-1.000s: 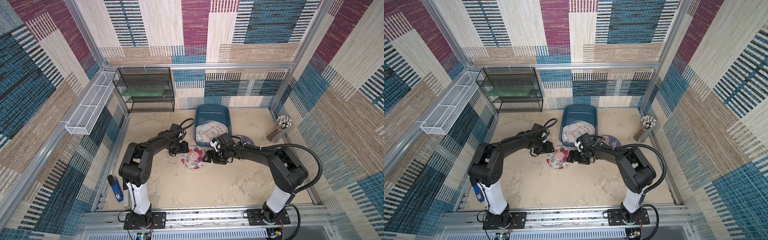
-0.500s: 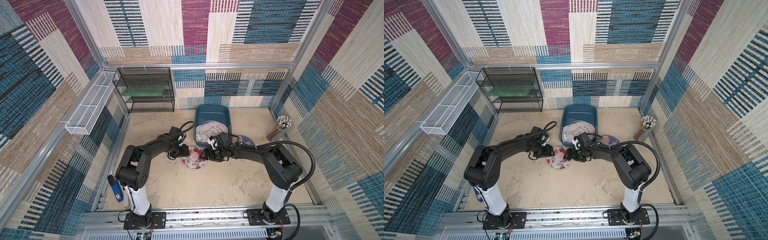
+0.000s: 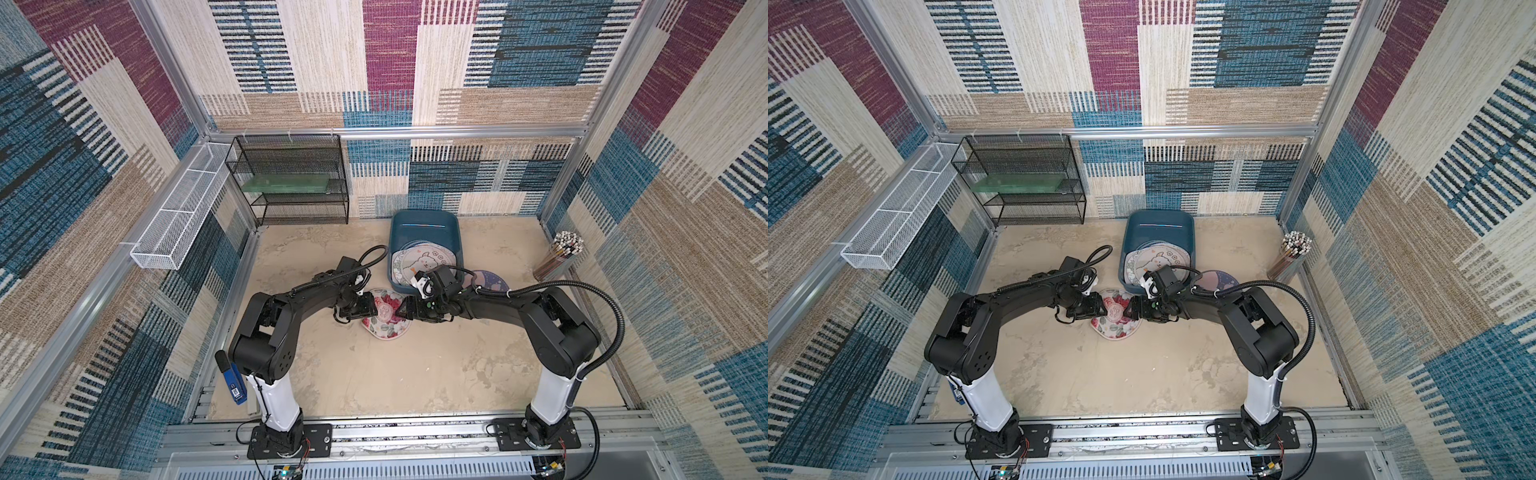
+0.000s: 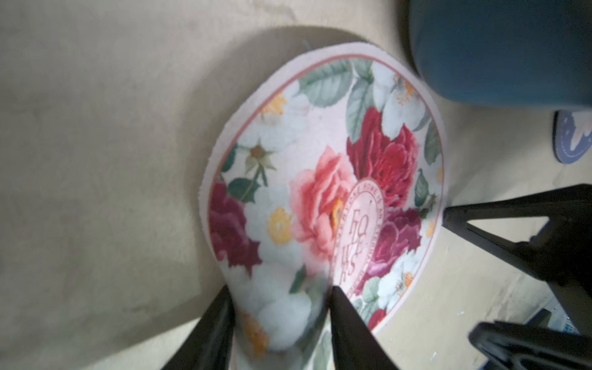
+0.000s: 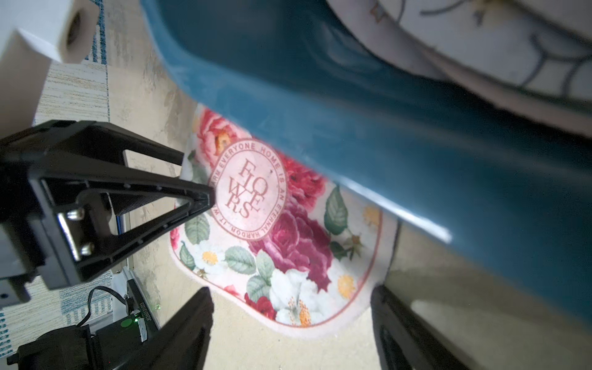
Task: Put the coasters into the storage box
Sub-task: Pick up the coaster from the center of the board.
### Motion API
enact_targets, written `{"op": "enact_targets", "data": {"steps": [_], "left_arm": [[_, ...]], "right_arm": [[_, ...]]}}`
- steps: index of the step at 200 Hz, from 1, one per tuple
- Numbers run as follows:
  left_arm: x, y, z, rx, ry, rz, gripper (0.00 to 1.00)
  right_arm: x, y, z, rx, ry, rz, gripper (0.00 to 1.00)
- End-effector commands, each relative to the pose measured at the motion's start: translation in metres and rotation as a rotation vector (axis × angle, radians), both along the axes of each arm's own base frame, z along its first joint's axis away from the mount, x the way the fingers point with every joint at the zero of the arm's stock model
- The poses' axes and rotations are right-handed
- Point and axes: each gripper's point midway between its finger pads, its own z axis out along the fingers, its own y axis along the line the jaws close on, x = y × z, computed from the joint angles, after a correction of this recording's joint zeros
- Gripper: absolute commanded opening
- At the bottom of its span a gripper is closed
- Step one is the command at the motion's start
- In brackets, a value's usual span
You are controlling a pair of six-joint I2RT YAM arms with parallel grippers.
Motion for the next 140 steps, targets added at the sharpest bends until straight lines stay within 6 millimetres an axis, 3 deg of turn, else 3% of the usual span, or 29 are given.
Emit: {"op": "enact_targets", "data": {"steps": [1, 63, 112, 140], "left_arm": [[-0.019, 0.009, -0.008, 0.039, 0.095, 0.027, 0.41], [-0.012, 0.004, 0.012, 0.01, 0.056, 0.043, 0.2], [-0.006, 0.001, 0.028, -0.016, 0.031, 0.06, 0.06], [-0.007, 0.003, 0.049, -0.018, -0.001, 0.062, 0.02]], "right_arm": [[-0.019, -0.019, -0.026, -0.111, 0.104, -0.027, 0.81], [-0.018, -0.017, -0.017, -0.088, 0.089, -0.023, 0.81], [-0.013, -0.019, 0.009, -0.051, 0.054, -0.029, 0.82], [-0.012, -0.026, 0.028, -0.035, 0.028, -0.035, 0.83]]}}
